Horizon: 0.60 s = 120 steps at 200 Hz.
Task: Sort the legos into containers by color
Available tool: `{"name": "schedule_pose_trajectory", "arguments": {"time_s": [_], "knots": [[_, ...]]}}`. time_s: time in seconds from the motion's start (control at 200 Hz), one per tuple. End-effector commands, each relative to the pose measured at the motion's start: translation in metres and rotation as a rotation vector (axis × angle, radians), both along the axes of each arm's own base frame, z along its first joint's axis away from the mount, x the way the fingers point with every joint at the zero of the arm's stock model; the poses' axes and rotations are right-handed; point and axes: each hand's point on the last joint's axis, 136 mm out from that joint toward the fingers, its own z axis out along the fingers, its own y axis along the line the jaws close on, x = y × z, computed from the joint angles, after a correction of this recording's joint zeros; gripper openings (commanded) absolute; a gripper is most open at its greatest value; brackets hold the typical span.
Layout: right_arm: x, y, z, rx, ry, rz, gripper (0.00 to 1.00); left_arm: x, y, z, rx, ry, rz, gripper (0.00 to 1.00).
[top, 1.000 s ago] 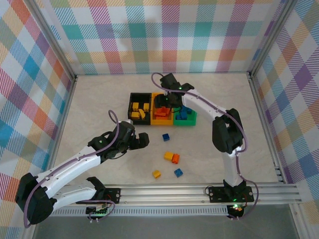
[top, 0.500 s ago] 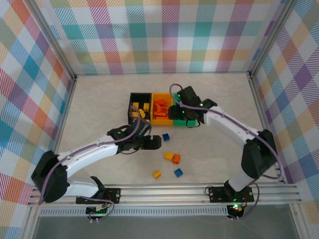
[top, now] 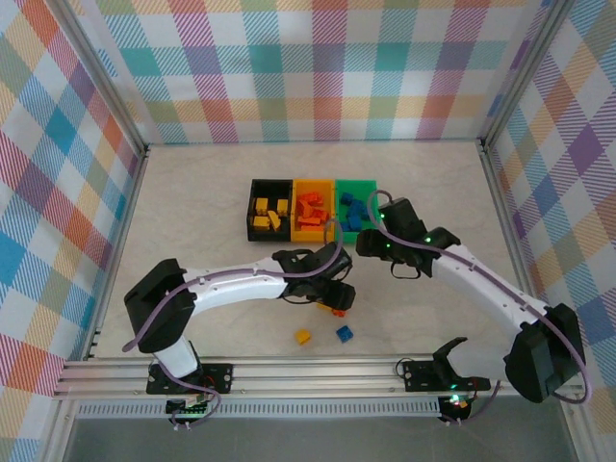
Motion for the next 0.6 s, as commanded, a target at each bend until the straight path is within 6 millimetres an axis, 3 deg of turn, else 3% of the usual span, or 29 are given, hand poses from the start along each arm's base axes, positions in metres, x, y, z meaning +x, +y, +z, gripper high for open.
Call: {"name": "schedule_pose_trajectory", "arguments": {"time_s": [0.0,0.295,0.595], "knots": [[-0.003,-0.010,0.000,0.019,-0.008,-0.038,0.72,-0.009,-0.011,-0.002,0.015,0.020,-0.060,0.58],[-0.006,-0.026,0.002,0.035,-0.024,-0.069,0.73,-0.013,-0.014,-0.034,0.110,0.062,-0.066,0.56],[-0.005,-0.035,0.007,0.054,-0.038,-0.088,0.73,-0.022,-0.007,-0.042,0.210,0.050,-0.116,0.56]]}}
